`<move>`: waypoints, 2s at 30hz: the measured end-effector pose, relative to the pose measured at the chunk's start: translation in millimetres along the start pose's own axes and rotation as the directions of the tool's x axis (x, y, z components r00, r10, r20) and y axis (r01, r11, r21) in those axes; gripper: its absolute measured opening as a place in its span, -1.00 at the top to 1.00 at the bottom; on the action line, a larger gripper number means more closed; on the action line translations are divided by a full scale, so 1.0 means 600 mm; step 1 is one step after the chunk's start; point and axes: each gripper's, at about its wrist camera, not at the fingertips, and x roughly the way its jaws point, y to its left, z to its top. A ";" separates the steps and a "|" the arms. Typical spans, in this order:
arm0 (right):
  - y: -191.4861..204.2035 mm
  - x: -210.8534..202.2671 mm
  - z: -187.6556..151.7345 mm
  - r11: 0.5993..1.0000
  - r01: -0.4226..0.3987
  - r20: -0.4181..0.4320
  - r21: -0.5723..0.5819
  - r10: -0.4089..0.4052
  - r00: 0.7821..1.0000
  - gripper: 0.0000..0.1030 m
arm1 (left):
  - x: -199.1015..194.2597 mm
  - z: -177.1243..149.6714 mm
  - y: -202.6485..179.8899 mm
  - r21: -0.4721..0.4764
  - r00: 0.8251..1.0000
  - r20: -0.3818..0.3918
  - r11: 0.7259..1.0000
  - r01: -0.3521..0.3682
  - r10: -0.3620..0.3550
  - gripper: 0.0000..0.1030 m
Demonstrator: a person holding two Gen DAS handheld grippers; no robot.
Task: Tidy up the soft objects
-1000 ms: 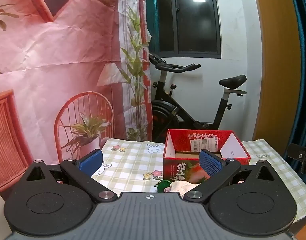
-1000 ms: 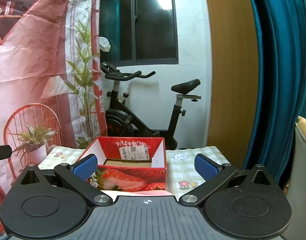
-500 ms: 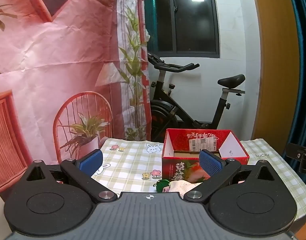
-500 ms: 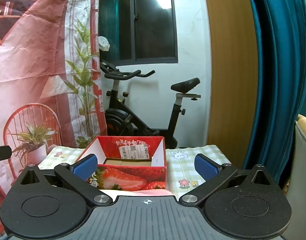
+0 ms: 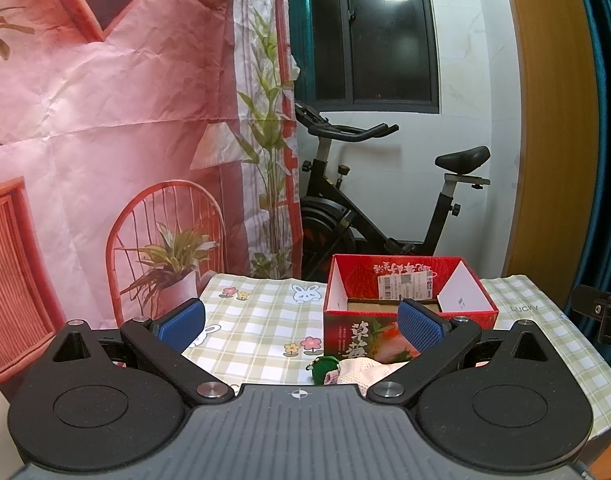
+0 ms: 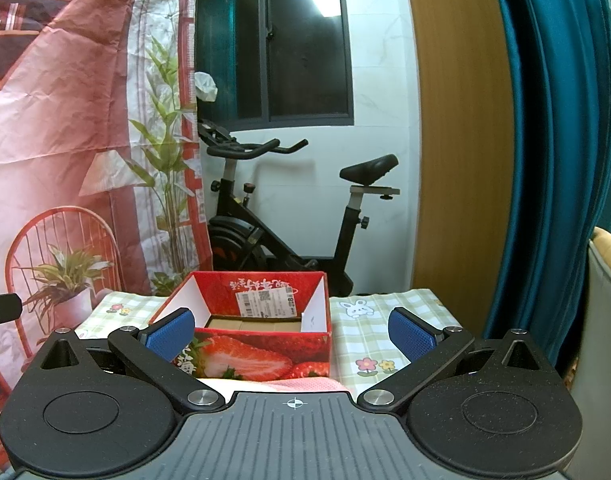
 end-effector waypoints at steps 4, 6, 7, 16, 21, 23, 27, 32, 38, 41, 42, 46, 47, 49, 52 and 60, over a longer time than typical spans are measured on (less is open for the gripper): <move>0.000 0.000 0.000 1.000 0.000 0.000 0.000 0.000 1.000 -0.99 | 0.001 0.000 0.002 -0.002 1.000 -0.002 1.000 0.000 0.000 -1.00; 0.000 0.000 0.000 1.000 0.000 0.000 0.000 0.000 1.000 -0.99 | 0.000 -0.001 0.002 -0.002 1.000 -0.002 1.000 0.001 -0.001 -1.00; -0.001 0.000 0.000 1.000 0.000 0.000 0.000 0.000 1.000 -0.99 | 0.000 -0.001 0.002 -0.002 1.000 -0.002 1.000 0.001 -0.001 -1.00; -0.001 0.000 0.001 1.000 0.000 -0.001 0.001 0.000 1.000 -0.99 | 0.001 0.000 0.001 -0.002 1.000 -0.003 1.000 0.000 0.000 -1.00; -0.001 0.000 0.001 1.000 0.000 -0.001 0.001 0.000 1.000 -0.99 | 0.001 0.000 0.001 -0.002 1.000 -0.004 1.000 0.000 0.000 -1.00; -0.001 0.000 0.001 1.000 0.000 -0.001 0.001 0.000 1.000 -0.99 | 0.001 -0.001 0.001 -0.002 1.000 -0.003 1.000 0.000 0.000 -1.00; -0.001 0.000 0.001 1.000 -0.001 -0.001 0.001 0.001 1.000 -0.99 | 0.000 -0.001 0.001 -0.003 1.000 -0.006 1.000 0.000 0.000 -1.00; -0.001 0.001 0.001 1.000 0.000 -0.001 0.001 0.000 1.000 -0.99 | 0.000 -0.002 0.001 -0.003 1.000 -0.006 1.000 0.001 -0.001 -1.00; -0.002 0.001 0.001 1.000 -0.001 -0.003 0.001 0.001 1.000 -0.99 | -0.001 -0.004 0.001 -0.004 1.000 -0.009 1.000 0.001 -0.001 -1.00; -0.002 0.001 0.001 1.000 0.000 -0.002 0.001 0.000 1.000 -0.99 | 0.001 -0.003 0.000 -0.004 1.000 -0.011 1.000 0.001 -0.001 -1.00; -0.002 0.001 0.001 1.000 0.000 -0.003 0.001 0.000 1.000 -0.99 | 0.001 -0.003 0.000 -0.004 1.000 -0.011 1.000 0.001 -0.001 -1.00; -0.002 0.001 0.001 1.000 0.000 -0.003 0.001 0.000 1.000 -0.99 | 0.000 -0.004 0.000 -0.004 1.000 -0.012 1.000 0.001 -0.001 -1.00; -0.001 0.001 0.001 1.000 -0.001 -0.003 0.001 0.001 1.000 -0.99 | 0.000 -0.004 0.000 -0.005 1.000 -0.012 1.000 0.002 -0.002 -1.00; -0.001 0.002 0.001 1.000 0.000 -0.003 0.001 0.000 1.000 -0.99 | 0.001 -0.004 0.000 -0.005 1.000 -0.014 1.000 0.002 -0.002 -1.00; -0.001 0.002 0.001 1.000 -0.001 -0.003 0.001 0.001 1.000 -0.99 | 0.002 -0.006 -0.001 -0.006 1.000 -0.017 1.000 0.002 -0.002 -1.00; 0.007 0.007 -0.003 1.000 -0.019 0.002 0.019 0.019 1.000 -0.99 | 0.012 -0.008 0.003 -0.031 0.999 -0.042 0.999 0.010 -0.011 -1.00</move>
